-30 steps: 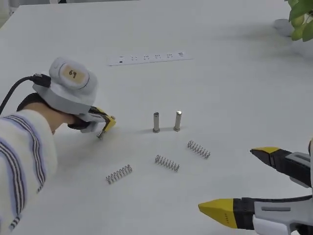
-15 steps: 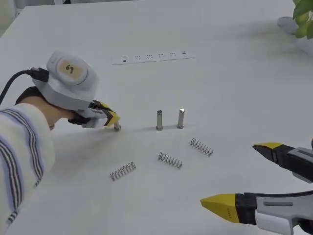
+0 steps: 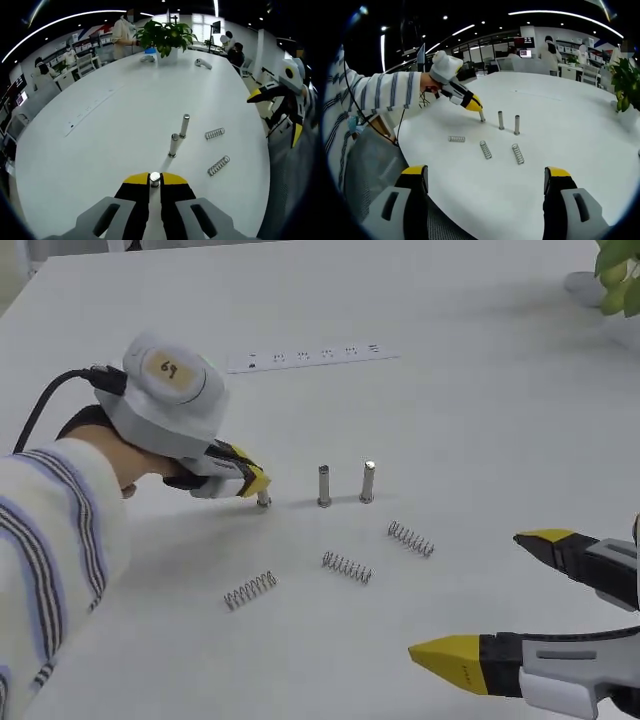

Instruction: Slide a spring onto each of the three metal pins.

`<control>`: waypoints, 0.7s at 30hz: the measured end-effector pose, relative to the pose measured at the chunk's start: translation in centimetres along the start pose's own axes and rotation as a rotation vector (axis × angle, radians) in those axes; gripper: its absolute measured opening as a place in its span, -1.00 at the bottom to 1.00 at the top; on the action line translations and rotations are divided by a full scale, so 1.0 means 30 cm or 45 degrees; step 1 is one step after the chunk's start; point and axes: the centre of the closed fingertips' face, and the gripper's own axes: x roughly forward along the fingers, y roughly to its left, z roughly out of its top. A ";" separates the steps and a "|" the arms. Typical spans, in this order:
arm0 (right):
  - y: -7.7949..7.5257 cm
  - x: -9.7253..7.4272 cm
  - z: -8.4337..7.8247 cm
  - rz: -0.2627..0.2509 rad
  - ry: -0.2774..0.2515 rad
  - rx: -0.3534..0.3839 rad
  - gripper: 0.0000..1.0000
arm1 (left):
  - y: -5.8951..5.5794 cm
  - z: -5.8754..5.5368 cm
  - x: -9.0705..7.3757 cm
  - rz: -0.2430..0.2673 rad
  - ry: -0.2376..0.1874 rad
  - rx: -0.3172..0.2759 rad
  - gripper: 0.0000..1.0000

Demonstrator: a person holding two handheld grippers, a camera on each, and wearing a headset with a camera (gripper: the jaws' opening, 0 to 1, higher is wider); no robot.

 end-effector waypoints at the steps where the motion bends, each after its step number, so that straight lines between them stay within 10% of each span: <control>1: -0.001 -0.001 -0.001 -0.001 0.001 -0.001 0.90 | -0.003 0.001 0.004 -0.003 0.001 0.002 -1.00; 21: 0.001 -0.002 -0.005 0.002 0.005 0.002 0.85 | -0.017 -0.007 0.039 0.009 0.025 -0.052 -1.00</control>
